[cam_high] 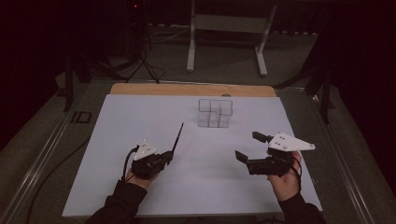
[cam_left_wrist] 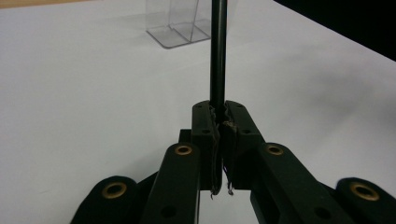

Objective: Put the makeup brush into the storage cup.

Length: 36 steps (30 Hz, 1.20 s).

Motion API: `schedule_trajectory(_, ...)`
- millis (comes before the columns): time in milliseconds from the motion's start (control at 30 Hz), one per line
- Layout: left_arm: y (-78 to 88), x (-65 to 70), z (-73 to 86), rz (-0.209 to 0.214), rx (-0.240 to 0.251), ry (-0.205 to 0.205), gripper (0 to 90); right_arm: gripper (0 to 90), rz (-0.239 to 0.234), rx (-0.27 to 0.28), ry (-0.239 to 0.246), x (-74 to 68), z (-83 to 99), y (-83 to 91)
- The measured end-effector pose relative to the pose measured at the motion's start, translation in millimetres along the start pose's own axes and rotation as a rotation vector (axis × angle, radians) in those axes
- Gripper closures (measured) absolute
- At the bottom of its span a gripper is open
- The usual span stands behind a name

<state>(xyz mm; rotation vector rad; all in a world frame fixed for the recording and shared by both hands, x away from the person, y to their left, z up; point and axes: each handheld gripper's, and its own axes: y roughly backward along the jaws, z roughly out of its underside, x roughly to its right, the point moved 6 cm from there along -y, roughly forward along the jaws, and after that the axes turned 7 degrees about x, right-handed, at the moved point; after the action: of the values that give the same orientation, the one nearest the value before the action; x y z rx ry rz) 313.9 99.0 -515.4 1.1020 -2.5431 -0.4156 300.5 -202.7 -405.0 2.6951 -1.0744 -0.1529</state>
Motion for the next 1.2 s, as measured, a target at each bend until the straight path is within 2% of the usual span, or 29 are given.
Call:
schedule_trajectory(133, -0.2, 0.9, 0.1, 0.005, -0.002, -0.004, 84.9, 10.5, -0.010, 0.014, 0.020, -4.2, -8.6, -9.4)
schedule_trajectory(233, 0.8, 1.0, -0.5, 0.006, 0.001, -0.001, 84.9, 10.5, -0.022, 0.004, 0.037, -7.4, -10.3, -17.6)
schedule_trajectory(400, 2.1, 0.9, -1.0, 0.006, 0.006, 0.000, 84.9, 10.5, -0.031, -0.005, 0.039, -13.5, -14.5, -29.4)
schedule_trajectory(667, 2.2, 1.6, -1.3, 0.008, 0.007, -0.003, 84.9, 9.7, -0.043, 0.017, 0.028, -25.4, -23.4, -50.5)
schedule_trajectory(967, 2.4, 2.1, -1.1, 0.013, 0.011, 0.001, 84.9, 9.7, 0.040, 0.010, -0.041, -30.3, -26.9, -71.7)
schedule_trajectory(1200, 2.5, 4.1, -0.9, 0.020, 0.013, -0.004, 84.9, 9.7, 0.059, -0.001, -0.081, -34.2, -29.4, -83.8)
